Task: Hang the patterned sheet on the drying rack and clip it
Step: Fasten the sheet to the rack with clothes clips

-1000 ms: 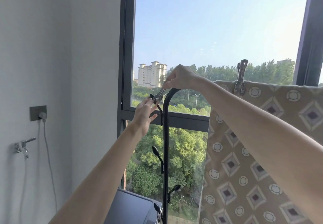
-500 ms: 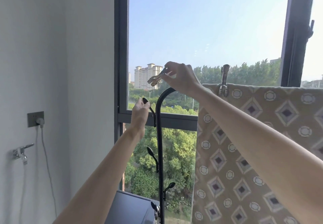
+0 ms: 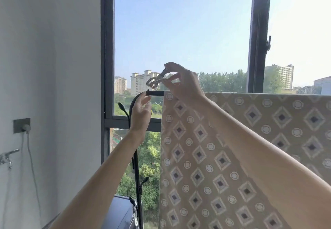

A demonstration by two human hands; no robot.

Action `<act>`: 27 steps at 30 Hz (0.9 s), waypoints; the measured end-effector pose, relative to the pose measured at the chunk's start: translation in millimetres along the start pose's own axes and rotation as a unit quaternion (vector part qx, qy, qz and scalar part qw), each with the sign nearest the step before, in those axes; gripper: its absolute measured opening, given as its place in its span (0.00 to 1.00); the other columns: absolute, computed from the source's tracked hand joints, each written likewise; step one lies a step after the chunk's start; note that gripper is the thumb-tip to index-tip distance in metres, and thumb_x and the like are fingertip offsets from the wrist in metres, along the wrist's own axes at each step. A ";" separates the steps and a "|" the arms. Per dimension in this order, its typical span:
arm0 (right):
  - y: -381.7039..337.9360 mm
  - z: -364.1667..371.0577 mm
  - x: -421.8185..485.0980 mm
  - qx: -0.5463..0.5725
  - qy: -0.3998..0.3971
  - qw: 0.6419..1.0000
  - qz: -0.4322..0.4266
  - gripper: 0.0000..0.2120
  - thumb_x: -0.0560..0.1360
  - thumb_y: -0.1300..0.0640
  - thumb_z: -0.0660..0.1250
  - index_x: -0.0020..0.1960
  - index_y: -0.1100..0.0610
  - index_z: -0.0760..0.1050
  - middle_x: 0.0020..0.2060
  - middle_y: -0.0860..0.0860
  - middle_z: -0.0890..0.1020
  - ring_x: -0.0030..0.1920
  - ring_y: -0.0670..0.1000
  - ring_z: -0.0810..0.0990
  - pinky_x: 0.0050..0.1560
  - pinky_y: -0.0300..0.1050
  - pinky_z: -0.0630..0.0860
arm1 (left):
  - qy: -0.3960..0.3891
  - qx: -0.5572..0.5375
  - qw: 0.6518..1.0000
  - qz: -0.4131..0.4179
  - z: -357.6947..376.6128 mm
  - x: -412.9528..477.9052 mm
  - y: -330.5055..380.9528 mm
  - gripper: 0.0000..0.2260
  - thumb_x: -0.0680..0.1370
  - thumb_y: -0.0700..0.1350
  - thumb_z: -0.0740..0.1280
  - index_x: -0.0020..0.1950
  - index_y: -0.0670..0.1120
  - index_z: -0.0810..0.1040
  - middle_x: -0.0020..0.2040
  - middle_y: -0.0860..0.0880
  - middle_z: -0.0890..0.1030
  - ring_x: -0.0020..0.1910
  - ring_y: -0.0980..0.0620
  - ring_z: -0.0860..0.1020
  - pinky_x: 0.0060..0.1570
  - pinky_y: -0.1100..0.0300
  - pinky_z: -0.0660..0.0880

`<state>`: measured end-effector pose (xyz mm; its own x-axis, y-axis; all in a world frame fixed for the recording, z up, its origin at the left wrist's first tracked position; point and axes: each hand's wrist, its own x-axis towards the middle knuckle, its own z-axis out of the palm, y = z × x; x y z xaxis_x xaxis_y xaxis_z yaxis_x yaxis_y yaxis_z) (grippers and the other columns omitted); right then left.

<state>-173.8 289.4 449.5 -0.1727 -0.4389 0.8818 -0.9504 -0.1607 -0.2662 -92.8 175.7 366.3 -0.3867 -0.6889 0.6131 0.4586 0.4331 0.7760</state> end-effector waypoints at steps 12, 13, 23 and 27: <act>12.7 -227.9 -125.4 -0.067 -0.041 0.995 0.054 0.23 0.74 0.56 0.70 0.67 0.52 0.71 0.53 0.40 0.77 0.44 0.34 0.77 0.39 0.25 0.72 | -0.088 0.142 0.979 0.118 183.2 -145.2 60.5 0.29 0.78 0.46 0.64 0.76 0.52 0.54 0.75 0.53 0.59 0.73 0.54 0.58 0.71 0.55 0.58; 14.1 -247.6 -134.5 -0.075 -0.044 0.994 0.063 0.22 0.74 0.56 0.70 0.67 0.52 0.71 0.53 0.39 0.77 0.45 0.34 0.77 0.40 0.26 0.72 | -0.110 0.142 0.976 0.119 200.5 -155.1 66.1 0.28 0.79 0.47 0.63 0.76 0.52 0.55 0.74 0.53 0.60 0.72 0.52 0.61 0.70 0.53 0.60; 27.4 -447.9 -220.9 -0.177 -0.047 0.966 0.184 0.23 0.74 0.54 0.70 0.67 0.55 0.72 0.61 0.46 0.78 0.54 0.45 0.79 0.52 0.35 0.74 | -0.299 0.070 0.928 0.213 378.5 -222.4 108.6 0.11 0.78 0.43 0.65 0.59 0.53 0.76 0.49 0.50 0.81 0.42 0.63 0.77 0.42 0.64 0.71; 34.4 -518.2 -254.3 -0.243 -0.038 0.944 0.219 0.27 0.71 0.49 0.73 0.68 0.54 0.72 0.59 0.44 0.78 0.50 0.43 0.81 0.51 0.38 0.76 | -0.310 0.099 0.913 0.246 453.7 -255.0 115.6 0.12 0.79 0.46 0.62 0.61 0.53 0.77 0.52 0.55 0.80 0.59 0.50 0.71 0.55 0.56 0.68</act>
<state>-296.5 853.6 417.9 -0.5759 -0.4343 0.6926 -0.8014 0.4671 -0.3735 -304.1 665.1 367.0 -0.5796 0.0516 0.8132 0.5682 0.7409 0.3580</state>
